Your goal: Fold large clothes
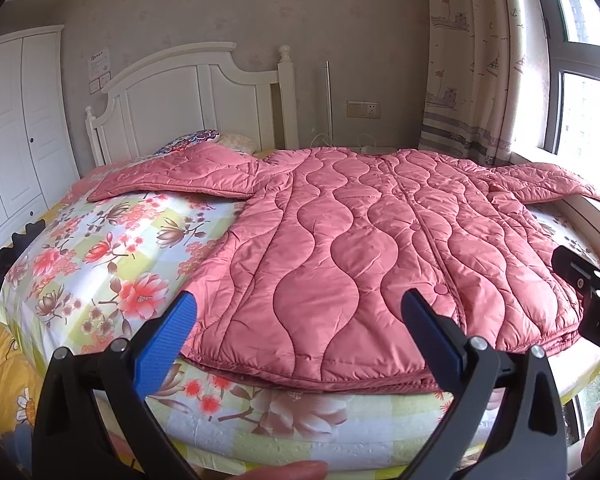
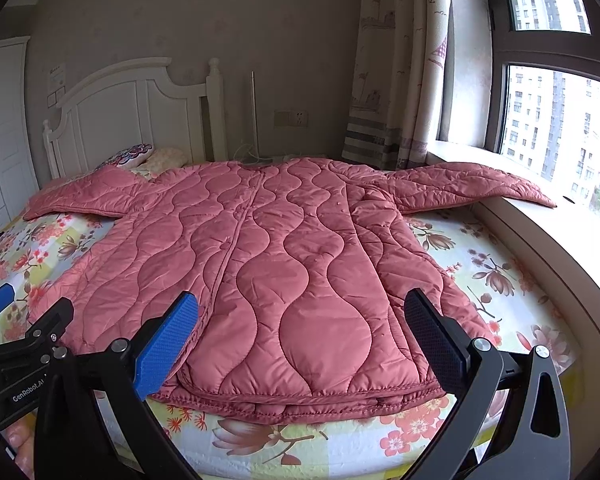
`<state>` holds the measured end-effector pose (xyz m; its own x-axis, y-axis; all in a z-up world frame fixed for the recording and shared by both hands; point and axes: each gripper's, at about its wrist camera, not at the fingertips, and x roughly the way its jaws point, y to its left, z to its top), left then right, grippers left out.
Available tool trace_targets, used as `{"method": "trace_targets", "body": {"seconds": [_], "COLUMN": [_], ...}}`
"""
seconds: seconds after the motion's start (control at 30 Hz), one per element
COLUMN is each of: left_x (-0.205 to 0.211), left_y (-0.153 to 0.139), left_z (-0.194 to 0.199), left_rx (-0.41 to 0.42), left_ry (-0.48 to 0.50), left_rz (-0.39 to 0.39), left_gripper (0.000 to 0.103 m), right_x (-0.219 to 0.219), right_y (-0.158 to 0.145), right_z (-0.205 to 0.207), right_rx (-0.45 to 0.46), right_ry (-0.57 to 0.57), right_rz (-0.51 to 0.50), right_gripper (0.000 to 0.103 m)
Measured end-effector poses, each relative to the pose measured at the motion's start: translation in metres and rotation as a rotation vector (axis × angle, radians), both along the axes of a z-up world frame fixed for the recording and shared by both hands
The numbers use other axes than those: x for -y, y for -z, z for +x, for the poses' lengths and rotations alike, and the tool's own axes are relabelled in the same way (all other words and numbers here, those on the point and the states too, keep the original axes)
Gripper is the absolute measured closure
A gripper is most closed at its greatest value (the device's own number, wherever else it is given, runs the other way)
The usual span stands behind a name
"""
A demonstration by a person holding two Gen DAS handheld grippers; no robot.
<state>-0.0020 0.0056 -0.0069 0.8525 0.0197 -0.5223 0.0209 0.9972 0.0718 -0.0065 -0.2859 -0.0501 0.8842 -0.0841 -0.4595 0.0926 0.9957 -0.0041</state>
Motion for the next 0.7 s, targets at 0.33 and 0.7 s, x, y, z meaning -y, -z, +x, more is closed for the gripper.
{"method": "trace_targets", "body": {"seconds": [0.33,0.7], "left_x": [-0.0033,-0.0056], "left_y": [0.0004,0.0027], "left_z": [-0.0016,-0.0026], "left_rx": [0.002,0.0], "left_ry": [-0.001,-0.002], "left_rz": [0.001,-0.001], "left_gripper": [0.002,0.002], "right_x": [-0.0004,-0.0002], "right_y": [0.0007,0.0021], "right_z": [0.0003,0.0012], "right_rx": [-0.003,-0.01], "right_ry": [0.0,-0.002], "right_rz": [0.003,0.007], "right_gripper": [0.004,0.004]}}
